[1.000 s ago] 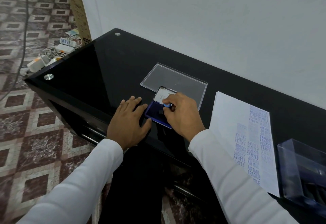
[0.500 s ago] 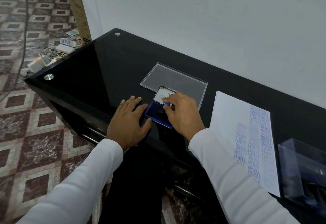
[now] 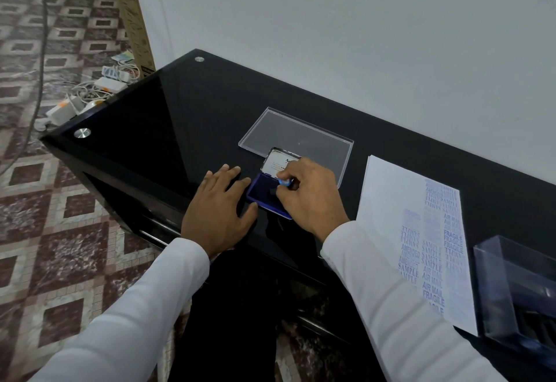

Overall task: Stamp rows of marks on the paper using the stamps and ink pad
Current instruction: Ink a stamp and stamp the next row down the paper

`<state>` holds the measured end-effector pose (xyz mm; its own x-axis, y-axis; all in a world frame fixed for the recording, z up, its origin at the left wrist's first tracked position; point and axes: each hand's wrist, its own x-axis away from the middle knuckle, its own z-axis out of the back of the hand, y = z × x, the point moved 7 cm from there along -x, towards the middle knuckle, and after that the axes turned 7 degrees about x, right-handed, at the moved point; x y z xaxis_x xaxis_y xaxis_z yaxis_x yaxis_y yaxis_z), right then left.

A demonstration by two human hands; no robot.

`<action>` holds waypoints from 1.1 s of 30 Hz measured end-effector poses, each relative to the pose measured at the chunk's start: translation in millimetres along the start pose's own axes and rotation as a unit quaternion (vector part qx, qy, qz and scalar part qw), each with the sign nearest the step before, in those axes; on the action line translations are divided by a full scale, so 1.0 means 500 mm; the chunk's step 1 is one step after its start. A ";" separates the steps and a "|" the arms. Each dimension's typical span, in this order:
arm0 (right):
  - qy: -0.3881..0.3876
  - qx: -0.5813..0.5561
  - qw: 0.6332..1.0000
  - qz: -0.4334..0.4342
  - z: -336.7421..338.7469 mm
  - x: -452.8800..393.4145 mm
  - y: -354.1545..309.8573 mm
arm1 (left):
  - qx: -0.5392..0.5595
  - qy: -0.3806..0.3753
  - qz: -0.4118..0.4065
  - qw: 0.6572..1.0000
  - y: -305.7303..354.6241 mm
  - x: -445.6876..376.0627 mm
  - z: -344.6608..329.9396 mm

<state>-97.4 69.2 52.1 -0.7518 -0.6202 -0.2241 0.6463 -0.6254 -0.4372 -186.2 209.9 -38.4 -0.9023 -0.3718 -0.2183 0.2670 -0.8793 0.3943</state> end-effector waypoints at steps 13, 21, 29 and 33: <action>0.028 -0.001 1.000 0.012 -0.006 -0.002 -0.001 | -0.001 0.010 -0.001 1.000 0.002 0.003 0.003; 0.025 0.005 1.000 0.018 -0.003 0.000 -0.001 | 0.004 0.010 -0.001 1.000 0.004 0.004 0.005; 0.002 0.001 1.000 -0.010 -0.003 -0.001 0.005 | -0.003 0.003 0.002 1.000 0.002 0.000 0.000; -0.013 0.003 1.000 -0.017 -0.005 0.001 0.006 | -0.003 0.004 0.001 1.000 0.001 0.000 0.000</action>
<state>-96.2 67.9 48.5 -0.7691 -0.6114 -0.1861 0.6219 -0.6490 -0.4382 -185.9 209.3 -38.2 -0.8993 -0.3757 -0.2240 0.2706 -0.8803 0.3897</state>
